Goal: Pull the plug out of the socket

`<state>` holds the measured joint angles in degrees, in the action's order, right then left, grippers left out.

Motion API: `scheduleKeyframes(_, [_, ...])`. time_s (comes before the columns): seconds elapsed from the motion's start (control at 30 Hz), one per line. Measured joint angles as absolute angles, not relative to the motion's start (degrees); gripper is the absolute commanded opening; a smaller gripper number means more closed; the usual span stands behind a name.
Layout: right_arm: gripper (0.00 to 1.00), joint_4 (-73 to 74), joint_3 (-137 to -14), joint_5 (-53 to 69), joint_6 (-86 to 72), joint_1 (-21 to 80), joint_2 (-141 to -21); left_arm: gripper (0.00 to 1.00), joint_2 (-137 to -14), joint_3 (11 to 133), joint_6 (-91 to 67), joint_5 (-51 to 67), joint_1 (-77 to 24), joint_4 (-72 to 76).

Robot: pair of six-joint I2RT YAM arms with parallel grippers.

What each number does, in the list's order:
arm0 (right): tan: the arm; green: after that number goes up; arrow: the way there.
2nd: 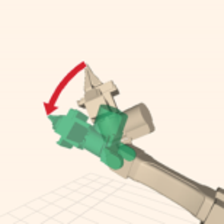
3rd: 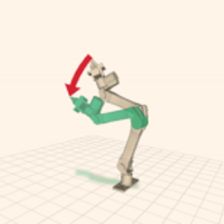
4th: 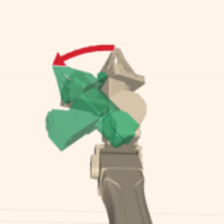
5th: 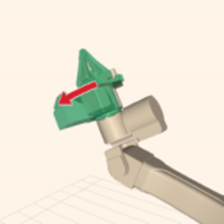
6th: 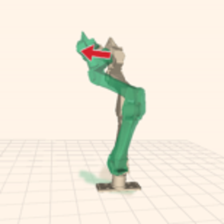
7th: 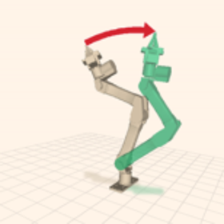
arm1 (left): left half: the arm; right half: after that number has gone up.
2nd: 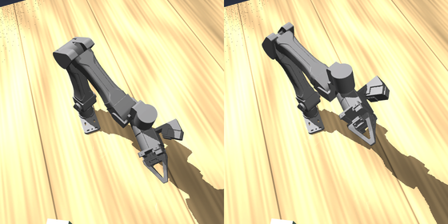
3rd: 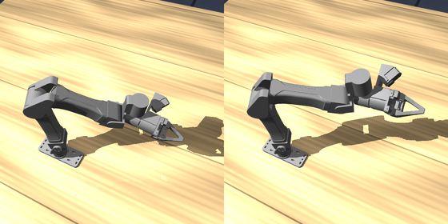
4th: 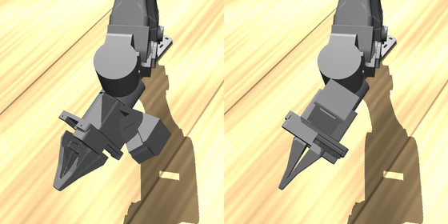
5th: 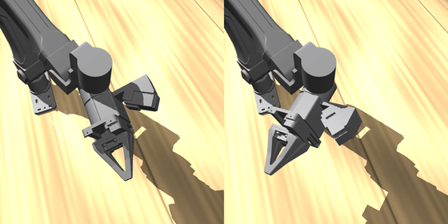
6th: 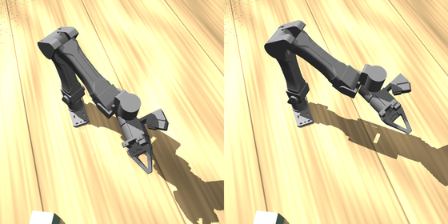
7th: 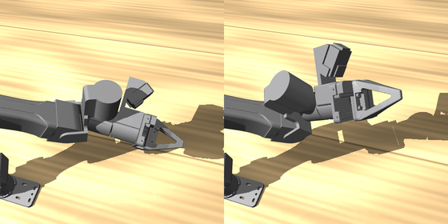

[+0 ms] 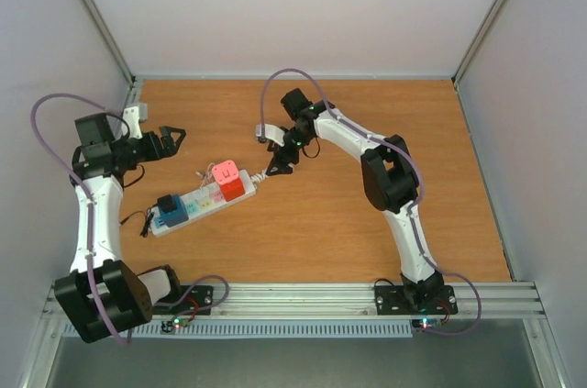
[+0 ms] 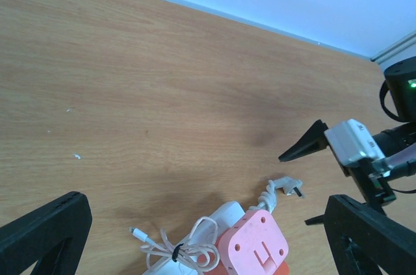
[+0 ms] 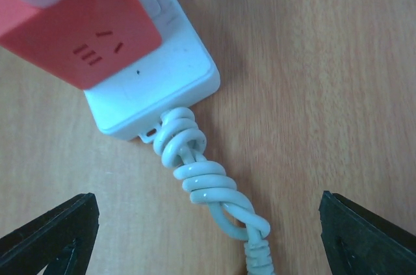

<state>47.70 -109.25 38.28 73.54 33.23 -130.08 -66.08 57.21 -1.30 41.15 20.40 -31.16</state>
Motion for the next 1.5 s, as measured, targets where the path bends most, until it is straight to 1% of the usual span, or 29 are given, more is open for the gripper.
scheduleKeyframes(0.13, [0.87, 49.5, -112.0, 35.3, 77.3, 34.5, -133.2, 1.0, -65.9, 56.5, -1.3, 41.6, 20.7, -31.0])
scheduleKeyframes(0.27, [0.78, 49.9, -112.7, 32.9, 80.6, 36.6, -135.0, 1.0, -65.9, 56.5, -1.4, 41.7, 20.7, -30.6])
scheduleKeyframes(0.33, [0.75, 50.0, -112.7, 31.9, 82.0, 37.7, -135.6, 1.0, -65.9, 56.5, -1.4, 41.7, 20.7, -30.5])
scheduleKeyframes(0.63, [0.54, 49.7, -114.0, 28.7, 87.1, 40.5, -137.5, 1.0, -65.9, 55.8, -1.5, 41.6, 20.7, -29.9])
scheduleKeyframes(0.77, [0.43, 49.7, -115.3, 26.8, 89.2, 40.6, -139.3, 1.0, -65.8, 55.4, -1.5, 41.5, 20.7, -29.7])
scheduleKeyframes(0.97, [0.3, 50.5, -115.8, 25.7, 90.2, 40.6, -139.4, 1.0, -65.6, 55.0, -1.7, 40.6, 20.7, -29.2])
scheduleKeyframes(1.2, [0.24, 50.3, -115.0, 25.7, 89.8, 40.2, -139.1, 1.0, -65.6, 55.0, -2.3, 37.7, 20.7, -28.9])
scheduleKeyframes(1.37, [0.19, 47.3, -108.4, 25.9, 89.5, 39.7, -135.5, 1.0, -66.5, 55.5, -2.1, 36.1, 20.8, -28.9])
scheduleKeyframes(1.5, [0.17, 45.2, -102.4, 26.2, 89.3, 38.6, -132.1, 1.0, -67.1, 55.5, -1.7, 35.4, 20.9, -29.1])
